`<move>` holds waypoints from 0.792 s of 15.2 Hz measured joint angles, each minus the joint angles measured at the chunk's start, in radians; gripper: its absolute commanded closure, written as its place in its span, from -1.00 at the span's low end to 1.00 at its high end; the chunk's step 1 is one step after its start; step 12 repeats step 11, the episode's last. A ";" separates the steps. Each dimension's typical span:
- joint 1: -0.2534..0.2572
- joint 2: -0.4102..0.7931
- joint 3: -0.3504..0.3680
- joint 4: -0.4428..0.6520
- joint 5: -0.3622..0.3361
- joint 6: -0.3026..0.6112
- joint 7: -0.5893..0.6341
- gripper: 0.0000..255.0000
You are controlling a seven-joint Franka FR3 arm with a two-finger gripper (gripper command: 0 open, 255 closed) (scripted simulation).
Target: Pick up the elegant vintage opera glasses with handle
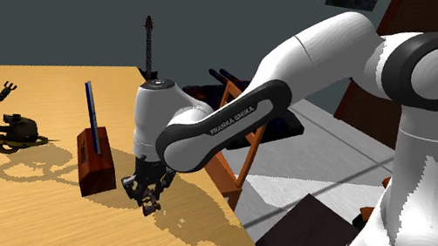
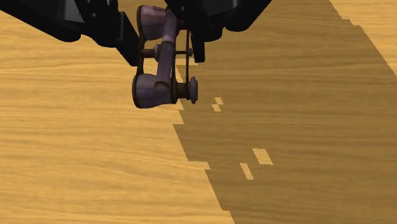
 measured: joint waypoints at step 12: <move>-0.019 -0.087 0.023 0.037 0.052 -0.116 -0.032 1.00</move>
